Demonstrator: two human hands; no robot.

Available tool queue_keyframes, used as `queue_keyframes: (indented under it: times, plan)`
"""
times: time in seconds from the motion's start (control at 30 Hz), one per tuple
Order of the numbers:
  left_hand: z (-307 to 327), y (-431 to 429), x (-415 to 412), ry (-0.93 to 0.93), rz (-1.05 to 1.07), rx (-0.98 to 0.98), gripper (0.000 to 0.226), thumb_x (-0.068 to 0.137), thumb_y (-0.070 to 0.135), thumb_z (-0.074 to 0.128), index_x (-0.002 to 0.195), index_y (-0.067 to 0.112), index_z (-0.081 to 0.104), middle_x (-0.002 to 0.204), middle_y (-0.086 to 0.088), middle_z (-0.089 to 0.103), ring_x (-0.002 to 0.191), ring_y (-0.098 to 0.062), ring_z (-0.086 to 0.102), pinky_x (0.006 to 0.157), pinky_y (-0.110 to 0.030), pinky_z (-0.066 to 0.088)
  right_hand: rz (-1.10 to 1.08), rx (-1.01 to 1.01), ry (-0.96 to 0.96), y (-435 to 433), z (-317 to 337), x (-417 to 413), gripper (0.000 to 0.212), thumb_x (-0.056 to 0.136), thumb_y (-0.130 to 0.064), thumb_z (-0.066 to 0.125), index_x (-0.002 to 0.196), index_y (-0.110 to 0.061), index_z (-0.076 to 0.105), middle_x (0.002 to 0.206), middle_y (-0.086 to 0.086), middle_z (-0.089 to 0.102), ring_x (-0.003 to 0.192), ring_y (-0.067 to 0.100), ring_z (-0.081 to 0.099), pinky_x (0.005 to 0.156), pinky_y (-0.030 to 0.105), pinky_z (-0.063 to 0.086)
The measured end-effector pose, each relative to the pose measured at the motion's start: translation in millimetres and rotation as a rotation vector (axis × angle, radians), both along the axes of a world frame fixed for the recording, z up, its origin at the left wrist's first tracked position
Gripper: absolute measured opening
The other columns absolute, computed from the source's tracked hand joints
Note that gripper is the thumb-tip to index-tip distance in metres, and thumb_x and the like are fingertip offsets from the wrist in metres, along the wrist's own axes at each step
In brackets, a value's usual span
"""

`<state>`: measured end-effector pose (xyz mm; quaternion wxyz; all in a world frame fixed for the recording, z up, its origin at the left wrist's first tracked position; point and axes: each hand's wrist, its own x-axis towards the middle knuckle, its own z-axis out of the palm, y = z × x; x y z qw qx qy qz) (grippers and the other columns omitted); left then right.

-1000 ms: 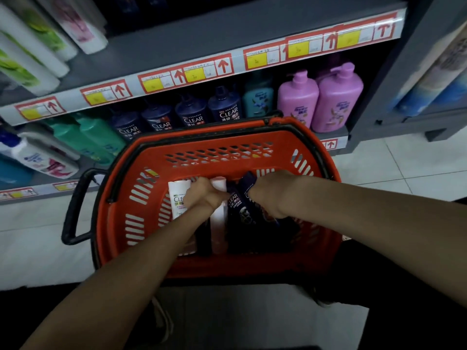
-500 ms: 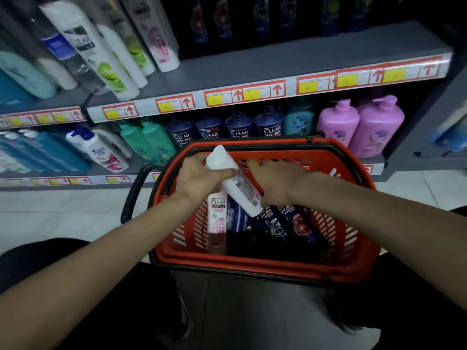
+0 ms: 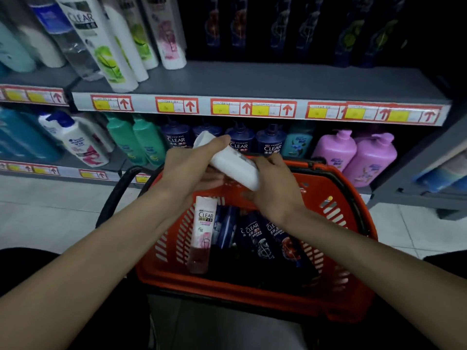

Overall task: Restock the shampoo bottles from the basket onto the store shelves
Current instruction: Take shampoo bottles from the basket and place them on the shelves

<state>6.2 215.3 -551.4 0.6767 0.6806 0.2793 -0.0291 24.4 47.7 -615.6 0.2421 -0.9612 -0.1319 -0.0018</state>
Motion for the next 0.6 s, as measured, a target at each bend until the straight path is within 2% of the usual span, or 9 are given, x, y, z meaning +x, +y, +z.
queue_keyframes:
  times: [0.07, 0.13, 0.23, 0.3, 0.37, 0.43, 0.53, 0.6]
  plan:
    - [3.8, -0.3, 0.5, -0.026, -0.017, 0.008, 0.058, 0.076, 0.052, 0.086, 0.099, 0.001, 0.072, 0.088, -0.014, 0.075, 0.082, -0.028, 0.079, 0.072, -0.045, 0.066, -0.030, 0.157, 0.060, -0.2, 4.9, 2.4, 0.069, 0.070, -0.026, 0.092, 0.129, -0.020, 0.058, 0.113, 0.000, 0.056, 0.096, 0.022, 0.060, 0.079, 0.036, 0.052]
    - [6.5, 3.2, 1.5, -0.053, -0.052, 0.028, 0.061, 0.079, 0.061, 0.080, 0.100, 0.004, 0.074, 0.092, -0.011, 0.074, 0.086, -0.025, 0.079, 0.075, -0.044, 0.066, -0.107, 0.407, 0.187, 0.3, 10.7, 1.1, 0.070, 0.070, -0.023, 0.093, 0.129, -0.023, 0.055, 0.107, -0.007, 0.063, 0.091, 0.015, 0.064, 0.072, 0.032, 0.057]
    - [7.0, 12.4, 4.4, -0.059, -0.075, 0.032, 0.067, 0.083, 0.074, 0.065, 0.103, 0.012, 0.077, 0.095, -0.008, 0.078, 0.089, -0.022, 0.078, 0.081, -0.041, 0.065, -0.157, 0.755, 0.419, 2.1, 19.9, -5.7, 0.064, 0.077, -0.018, 0.089, 0.126, -0.022, 0.049, 0.110, -0.002, 0.067, 0.092, 0.014, 0.070, 0.059, 0.023, 0.059]
    - [5.1, 18.1, 7.0, -0.037, -0.075, 0.013, 0.067, 0.087, 0.076, 0.057, 0.103, 0.015, 0.077, 0.094, -0.007, 0.079, 0.090, -0.022, 0.078, 0.084, -0.040, 0.062, -0.159, 0.891, 0.515, 2.3, 24.8, -9.6, 0.059, 0.079, -0.017, 0.087, 0.126, -0.018, 0.050, 0.114, 0.003, 0.070, 0.093, 0.017, 0.073, 0.065, 0.023, 0.060]
    - [3.6, 21.5, 7.6, -0.019, -0.069, -0.017, 0.065, 0.089, 0.074, 0.055, 0.102, 0.015, 0.078, 0.094, -0.005, 0.078, 0.092, -0.022, 0.078, 0.086, -0.040, 0.061, -0.165, 1.026, 0.609, 3.1, 28.5, -12.6, 0.052, 0.082, -0.015, 0.084, 0.125, -0.017, 0.054, 0.113, 0.004, 0.074, 0.093, 0.018, 0.076, 0.078, 0.035, 0.062]
    - [3.0, 23.9, 6.4, -0.005, -0.057, -0.054, 0.063, 0.092, 0.071, 0.054, 0.100, 0.014, 0.079, 0.095, -0.005, 0.078, 0.093, -0.022, 0.077, 0.087, -0.040, 0.060, -0.162, 1.183, 0.705, 3.2, 32.7, -14.2, 0.048, 0.083, -0.013, 0.079, 0.127, -0.013, 0.059, 0.109, 0.005, 0.076, 0.093, 0.023, 0.075, 0.085, 0.045, 0.060]
    - [3.5, 27.1, 3.2, 0.012, -0.060, -0.096, 0.059, 0.094, 0.067, 0.053, 0.099, 0.014, 0.081, 0.095, -0.004, 0.078, 0.092, -0.021, 0.077, 0.084, -0.038, 0.059, -0.141, 1.395, 0.872, -0.2, 44.1, -17.5, 0.038, 0.086, -0.011, 0.066, 0.124, -0.005, 0.065, 0.100, 0.007, 0.072, 0.088, 0.027, 0.068, 0.094, 0.050, 0.056]
    - [3.7, 29.2, 1.3, 0.012, -0.073, -0.101, 0.058, 0.095, 0.065, 0.053, 0.101, 0.014, 0.081, 0.094, -0.005, 0.078, 0.090, -0.021, 0.077, 0.081, -0.037, 0.058, -0.134, 1.489, 0.925, -4.5, 49.4, -17.7, 0.031, 0.086, -0.015, 0.059, 0.117, -0.009, 0.066, 0.093, 0.008, 0.067, 0.081, 0.026, 0.065, 0.091, 0.047, 0.055]
